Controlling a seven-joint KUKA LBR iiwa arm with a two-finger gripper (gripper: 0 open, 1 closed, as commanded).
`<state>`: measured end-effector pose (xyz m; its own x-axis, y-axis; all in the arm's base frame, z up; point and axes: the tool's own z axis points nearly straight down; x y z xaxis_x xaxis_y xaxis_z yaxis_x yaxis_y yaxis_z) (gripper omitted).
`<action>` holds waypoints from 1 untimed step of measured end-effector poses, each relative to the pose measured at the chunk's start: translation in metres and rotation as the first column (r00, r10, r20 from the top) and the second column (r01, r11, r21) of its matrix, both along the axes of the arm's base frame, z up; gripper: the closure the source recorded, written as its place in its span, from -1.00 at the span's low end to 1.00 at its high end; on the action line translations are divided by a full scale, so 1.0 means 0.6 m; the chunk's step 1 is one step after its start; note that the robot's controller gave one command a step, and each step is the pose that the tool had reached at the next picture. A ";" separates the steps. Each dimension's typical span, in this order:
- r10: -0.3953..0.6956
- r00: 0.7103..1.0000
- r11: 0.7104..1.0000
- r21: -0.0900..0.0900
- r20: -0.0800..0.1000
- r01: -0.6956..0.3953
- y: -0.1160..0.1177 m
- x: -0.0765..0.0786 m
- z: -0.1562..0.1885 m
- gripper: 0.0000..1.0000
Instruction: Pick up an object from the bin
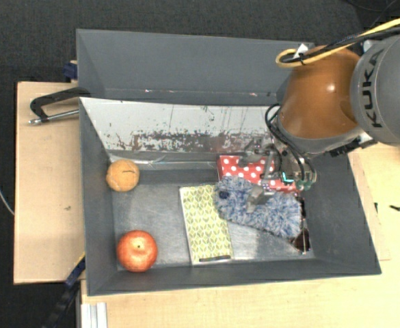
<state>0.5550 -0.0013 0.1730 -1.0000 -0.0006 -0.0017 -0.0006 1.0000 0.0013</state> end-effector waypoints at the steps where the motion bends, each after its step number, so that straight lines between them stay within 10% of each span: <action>1: 0.000 1.000 1.000 0.000 0.000 0.000 0.000 0.000 0.000 -1.00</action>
Offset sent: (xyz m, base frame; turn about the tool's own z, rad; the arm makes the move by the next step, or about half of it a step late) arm -0.0296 -0.0152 -0.1021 -0.2110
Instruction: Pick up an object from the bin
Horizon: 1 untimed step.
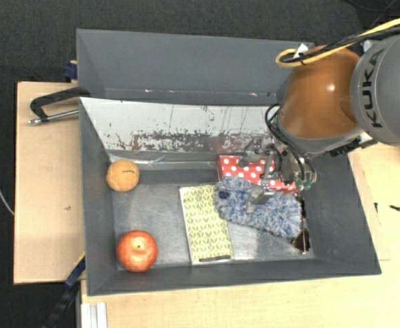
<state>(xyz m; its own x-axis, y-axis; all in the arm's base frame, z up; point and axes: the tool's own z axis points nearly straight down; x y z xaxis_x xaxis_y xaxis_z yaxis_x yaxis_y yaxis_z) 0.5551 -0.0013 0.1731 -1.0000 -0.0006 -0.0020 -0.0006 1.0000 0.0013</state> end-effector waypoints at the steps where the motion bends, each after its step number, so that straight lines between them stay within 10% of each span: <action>1: 0.210 0.978 0.978 0.000 0.008 -0.210 -0.021 -0.043 -0.161 1.00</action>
Offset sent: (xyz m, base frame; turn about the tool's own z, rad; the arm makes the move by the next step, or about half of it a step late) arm 0.0000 0.0000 0.0000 0.0000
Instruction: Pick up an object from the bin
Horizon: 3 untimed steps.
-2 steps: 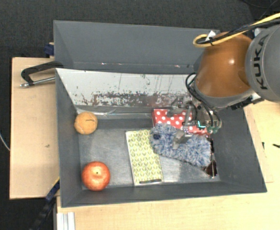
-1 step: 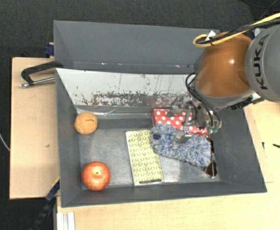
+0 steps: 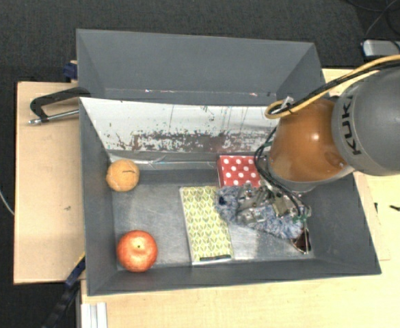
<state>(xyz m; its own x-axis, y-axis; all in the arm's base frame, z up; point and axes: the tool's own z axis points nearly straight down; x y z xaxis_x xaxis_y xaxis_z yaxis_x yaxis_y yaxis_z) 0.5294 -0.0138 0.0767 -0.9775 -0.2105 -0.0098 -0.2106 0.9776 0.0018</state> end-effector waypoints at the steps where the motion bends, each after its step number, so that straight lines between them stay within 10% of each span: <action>1: 0.000 1.000 1.000 0.000 0.000 0.000 0.000 0.000 0.000 1.00; 3: 0.152 0.988 0.988 -0.001 -0.013 -0.152 -0.013 0.033 0.016 1.00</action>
Offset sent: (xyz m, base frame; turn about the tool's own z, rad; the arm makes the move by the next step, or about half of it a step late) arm 0.0416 -0.0132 0.0784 -0.2291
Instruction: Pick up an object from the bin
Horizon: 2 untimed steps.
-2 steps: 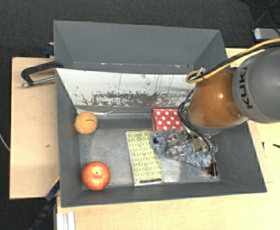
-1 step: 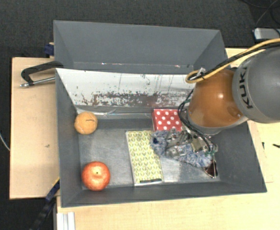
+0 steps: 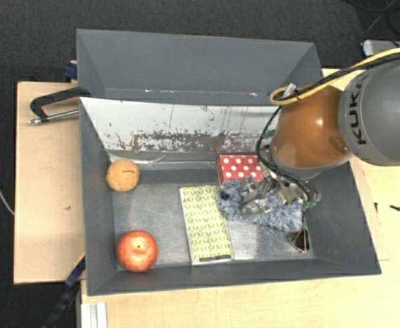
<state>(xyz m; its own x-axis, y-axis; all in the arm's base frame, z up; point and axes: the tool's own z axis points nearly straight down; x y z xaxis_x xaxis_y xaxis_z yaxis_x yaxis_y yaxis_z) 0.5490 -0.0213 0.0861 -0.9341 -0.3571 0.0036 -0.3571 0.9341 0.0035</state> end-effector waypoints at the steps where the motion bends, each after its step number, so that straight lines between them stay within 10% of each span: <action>1: -0.022 1.000 1.000 -0.002 0.017 0.022 -0.043 -0.006 0.304 1.00; 2: -0.022 1.000 1.000 -0.001 0.010 0.022 -0.042 -0.009 0.298 1.00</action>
Offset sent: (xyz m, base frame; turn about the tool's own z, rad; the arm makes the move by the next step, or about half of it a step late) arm 0.0000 0.0000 0.0000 0.0000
